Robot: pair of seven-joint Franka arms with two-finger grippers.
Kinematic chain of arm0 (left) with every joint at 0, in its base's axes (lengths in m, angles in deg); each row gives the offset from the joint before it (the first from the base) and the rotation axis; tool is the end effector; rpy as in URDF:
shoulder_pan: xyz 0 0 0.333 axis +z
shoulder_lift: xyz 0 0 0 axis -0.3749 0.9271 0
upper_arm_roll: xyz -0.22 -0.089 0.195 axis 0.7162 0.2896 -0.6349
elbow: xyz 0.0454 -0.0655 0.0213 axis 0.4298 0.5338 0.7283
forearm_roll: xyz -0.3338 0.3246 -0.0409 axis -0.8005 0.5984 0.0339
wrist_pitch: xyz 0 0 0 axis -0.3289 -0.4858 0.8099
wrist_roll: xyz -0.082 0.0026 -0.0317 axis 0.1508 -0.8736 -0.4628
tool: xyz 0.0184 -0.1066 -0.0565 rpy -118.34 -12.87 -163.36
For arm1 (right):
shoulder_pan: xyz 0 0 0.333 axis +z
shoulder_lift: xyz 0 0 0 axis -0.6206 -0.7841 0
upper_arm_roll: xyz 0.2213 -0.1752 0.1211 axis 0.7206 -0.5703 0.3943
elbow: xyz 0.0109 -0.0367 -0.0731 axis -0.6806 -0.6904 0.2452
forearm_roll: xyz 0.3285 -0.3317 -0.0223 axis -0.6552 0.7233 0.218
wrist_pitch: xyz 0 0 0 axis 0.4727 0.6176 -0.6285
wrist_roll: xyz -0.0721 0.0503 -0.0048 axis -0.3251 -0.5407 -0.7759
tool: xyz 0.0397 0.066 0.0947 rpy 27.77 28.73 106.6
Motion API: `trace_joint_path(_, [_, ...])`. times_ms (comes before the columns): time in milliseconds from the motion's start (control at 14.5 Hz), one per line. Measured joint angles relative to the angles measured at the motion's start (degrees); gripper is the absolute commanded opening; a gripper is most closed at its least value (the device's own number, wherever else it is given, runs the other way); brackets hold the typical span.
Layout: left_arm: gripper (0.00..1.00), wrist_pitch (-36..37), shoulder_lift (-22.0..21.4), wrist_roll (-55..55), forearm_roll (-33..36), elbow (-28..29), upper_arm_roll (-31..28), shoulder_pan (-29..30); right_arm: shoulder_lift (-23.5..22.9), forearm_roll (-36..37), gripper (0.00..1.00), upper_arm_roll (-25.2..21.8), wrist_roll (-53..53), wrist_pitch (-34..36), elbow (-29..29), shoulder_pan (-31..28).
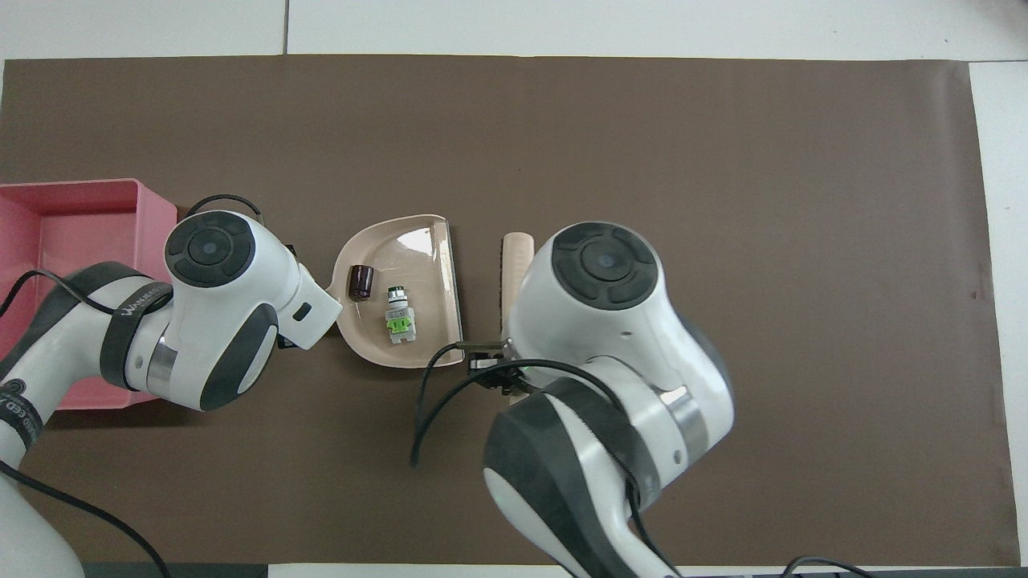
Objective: Clean e-waste and dump in bin
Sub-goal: 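Tip the dustpan with the left gripper while the right gripper returns the brush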
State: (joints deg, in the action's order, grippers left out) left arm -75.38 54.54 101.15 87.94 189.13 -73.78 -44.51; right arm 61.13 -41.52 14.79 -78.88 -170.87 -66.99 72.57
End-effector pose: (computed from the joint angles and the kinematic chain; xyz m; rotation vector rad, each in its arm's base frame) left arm 0.5660 -0.1887 0.2882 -2.2063 2.0950 0.1679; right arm 0.5211 0.3793 0.4237 -2.9710 0.1295 0.4057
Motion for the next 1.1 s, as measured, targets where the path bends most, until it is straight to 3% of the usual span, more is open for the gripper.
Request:
trace_joint_path(276, [0.0,1.8,-3.5,7.2,-2.6,-1.0,-0.1,4.9,4.0,5.5,0.0,-0.3,10.6,8.3,-1.9,-15.1])
trace_joint_path(483, [0.0,7.1,-5.1,14.2,-4.1,-4.5,-0.3,10.3,4.7,13.0,0.0,-0.5,23.1,8.9,-6.1,-25.5])
trace_joint_path(828, [0.0,10.8,-6.5,25.9,-5.4,-9.6,-1.2,21.1,7.4,21.2,0.0,-0.5,39.8,-3.1,-18.5,-41.7])
trace_joint_path(1103, [0.0,12.4,-6.5,34.6,-5.6,-14.2,-1.5,29.6,8.4,22.6,0.0,-0.5,46.2,-11.6,-24.6,-48.4])
